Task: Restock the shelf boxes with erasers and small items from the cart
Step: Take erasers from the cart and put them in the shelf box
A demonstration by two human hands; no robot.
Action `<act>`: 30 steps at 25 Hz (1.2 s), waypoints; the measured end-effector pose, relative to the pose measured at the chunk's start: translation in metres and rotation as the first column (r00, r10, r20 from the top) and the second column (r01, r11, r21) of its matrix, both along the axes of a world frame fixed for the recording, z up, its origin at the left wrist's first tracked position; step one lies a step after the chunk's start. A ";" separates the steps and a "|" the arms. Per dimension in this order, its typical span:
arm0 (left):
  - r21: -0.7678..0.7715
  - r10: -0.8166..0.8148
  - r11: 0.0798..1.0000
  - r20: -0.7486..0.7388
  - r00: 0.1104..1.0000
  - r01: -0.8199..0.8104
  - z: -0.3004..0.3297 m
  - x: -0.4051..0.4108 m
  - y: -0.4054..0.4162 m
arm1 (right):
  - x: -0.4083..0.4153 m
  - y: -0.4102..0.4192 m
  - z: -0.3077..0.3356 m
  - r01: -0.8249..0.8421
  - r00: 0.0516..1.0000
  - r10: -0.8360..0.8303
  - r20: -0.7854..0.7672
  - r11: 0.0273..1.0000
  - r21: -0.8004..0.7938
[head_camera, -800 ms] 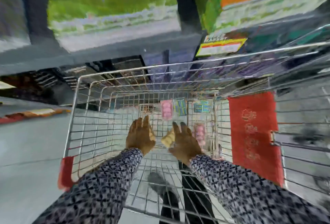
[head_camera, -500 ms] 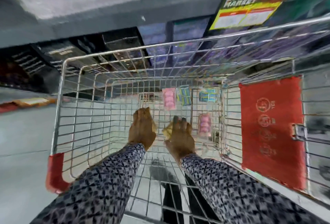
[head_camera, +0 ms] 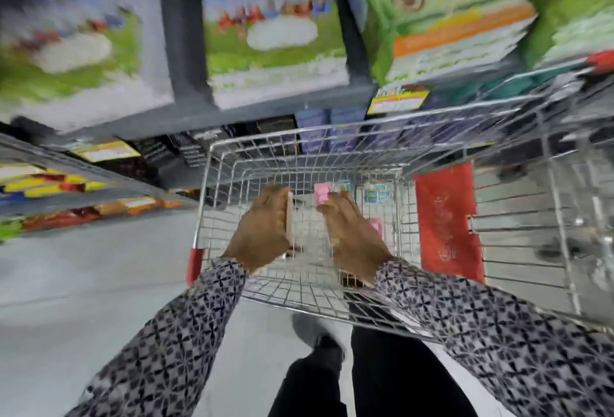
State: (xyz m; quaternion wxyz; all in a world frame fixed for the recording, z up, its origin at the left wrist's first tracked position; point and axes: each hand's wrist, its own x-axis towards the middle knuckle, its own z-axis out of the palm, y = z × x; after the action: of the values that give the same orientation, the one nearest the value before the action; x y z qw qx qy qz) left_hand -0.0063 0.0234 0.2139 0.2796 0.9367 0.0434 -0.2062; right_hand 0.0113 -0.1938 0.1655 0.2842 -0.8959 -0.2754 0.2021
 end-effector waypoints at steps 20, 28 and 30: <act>0.022 0.049 0.996 0.702 0.711 -0.090 0.522 0.188 0.033 | 0.228 0.041 0.545 -0.082 0.825 -0.150 0.545 0.922 0.378; 0.105 0.036 0.991 0.420 0.907 -0.088 0.505 0.266 0.061 | 0.324 0.101 0.528 -0.120 0.890 0.111 0.441 0.993 -0.007; 0.060 0.058 0.992 0.550 0.833 -0.109 0.486 0.254 0.065 | 0.315 0.093 0.516 -0.121 0.868 0.081 0.489 0.991 0.052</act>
State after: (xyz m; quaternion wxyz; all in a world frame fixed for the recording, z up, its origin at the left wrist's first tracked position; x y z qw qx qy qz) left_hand 0.2478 0.0885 0.7003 0.2472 0.9652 0.0118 0.0846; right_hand 0.3265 -0.1004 0.6815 0.2311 -0.8899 -0.3924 -0.0262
